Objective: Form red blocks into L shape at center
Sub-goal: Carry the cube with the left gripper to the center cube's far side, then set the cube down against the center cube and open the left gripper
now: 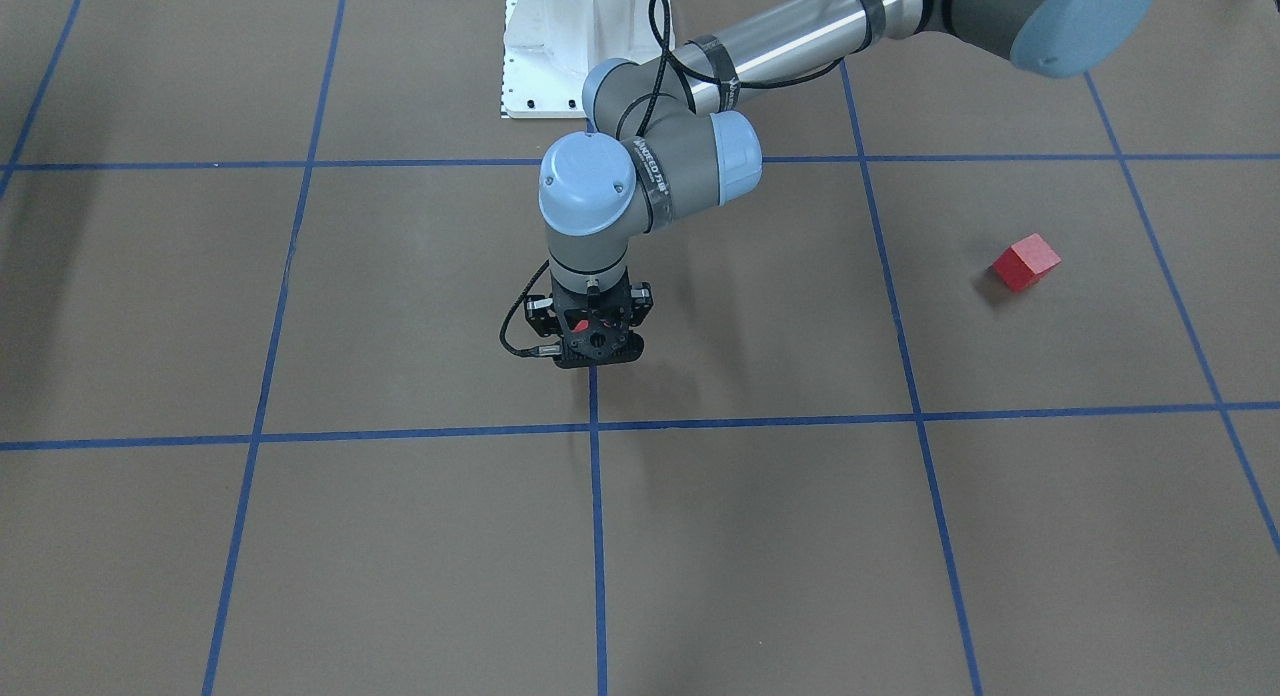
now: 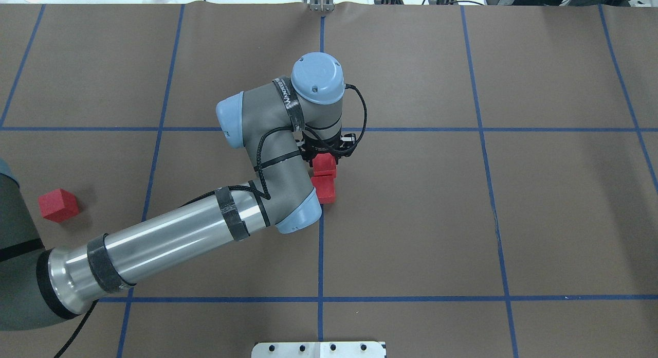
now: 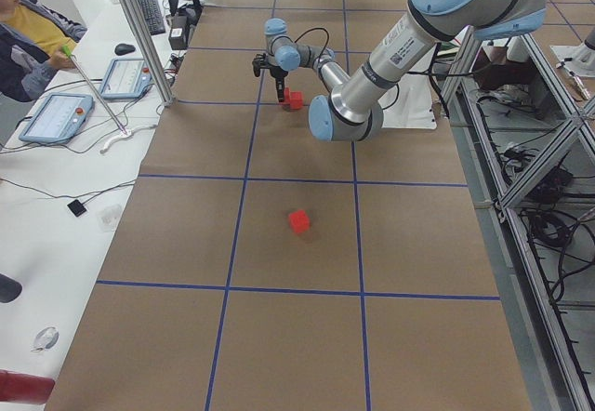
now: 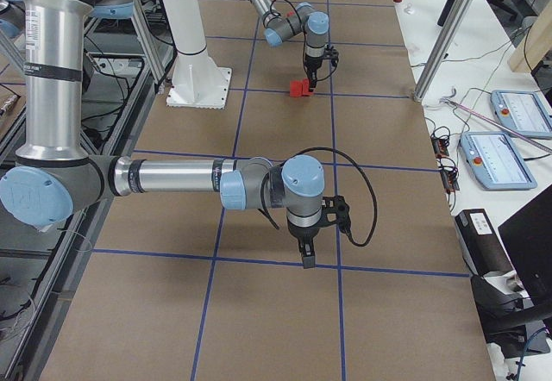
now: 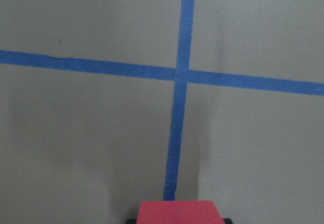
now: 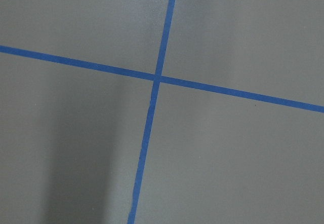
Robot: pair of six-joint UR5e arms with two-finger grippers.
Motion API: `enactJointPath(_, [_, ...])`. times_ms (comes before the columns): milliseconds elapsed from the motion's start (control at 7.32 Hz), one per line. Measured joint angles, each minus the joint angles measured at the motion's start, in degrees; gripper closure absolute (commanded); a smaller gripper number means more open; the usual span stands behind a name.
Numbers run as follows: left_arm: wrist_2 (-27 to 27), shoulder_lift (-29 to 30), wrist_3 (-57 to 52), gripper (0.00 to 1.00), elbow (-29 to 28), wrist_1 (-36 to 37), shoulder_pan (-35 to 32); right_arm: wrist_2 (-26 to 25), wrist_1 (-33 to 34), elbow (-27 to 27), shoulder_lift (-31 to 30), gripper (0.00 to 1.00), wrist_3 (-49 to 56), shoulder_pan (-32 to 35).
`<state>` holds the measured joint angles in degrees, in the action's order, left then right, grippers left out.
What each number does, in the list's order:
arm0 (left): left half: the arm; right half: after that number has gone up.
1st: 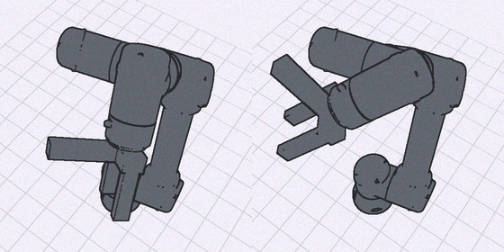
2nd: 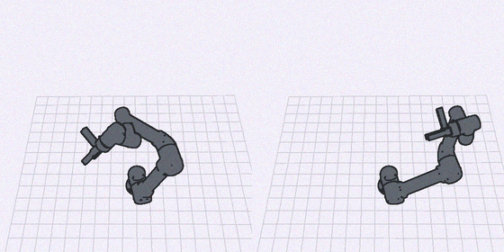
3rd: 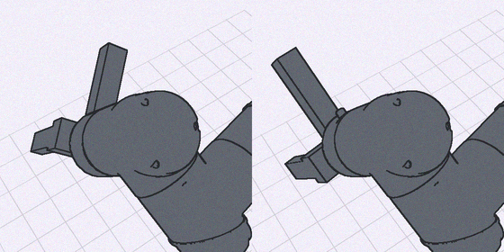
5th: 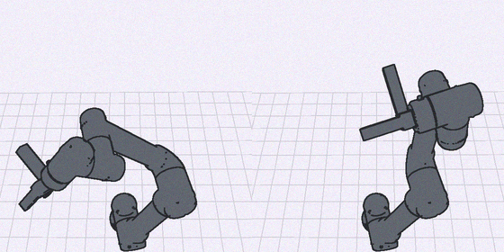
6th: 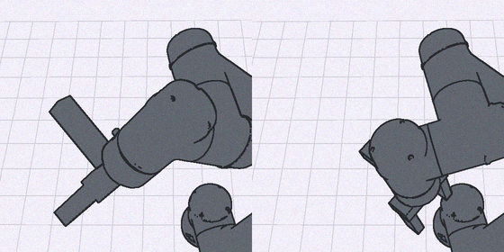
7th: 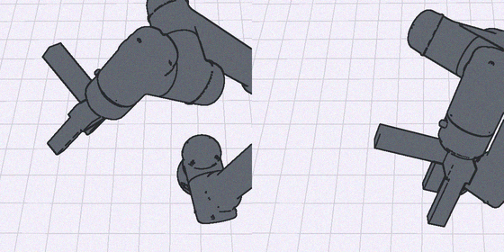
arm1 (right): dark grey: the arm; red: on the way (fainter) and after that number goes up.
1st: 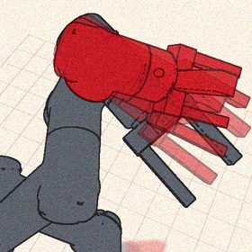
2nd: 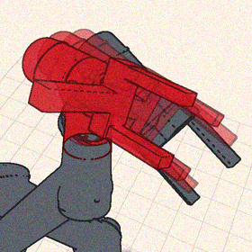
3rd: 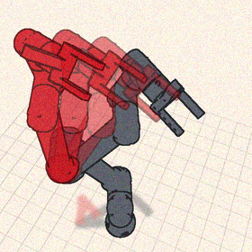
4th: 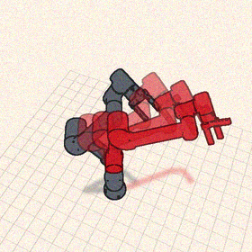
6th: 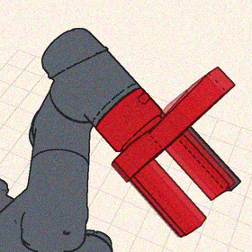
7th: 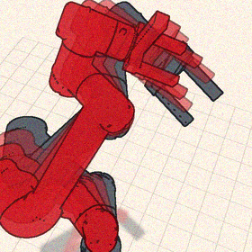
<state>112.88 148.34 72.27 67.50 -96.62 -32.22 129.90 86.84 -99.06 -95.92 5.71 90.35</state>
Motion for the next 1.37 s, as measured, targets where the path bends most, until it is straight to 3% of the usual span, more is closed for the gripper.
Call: enactJointPath(1365, [-0.1,-0.9,-0.4,0.87,0.5,-0.1,1.8,0.0,0.0,0.0,0.0,0.01,0.0,0.0])
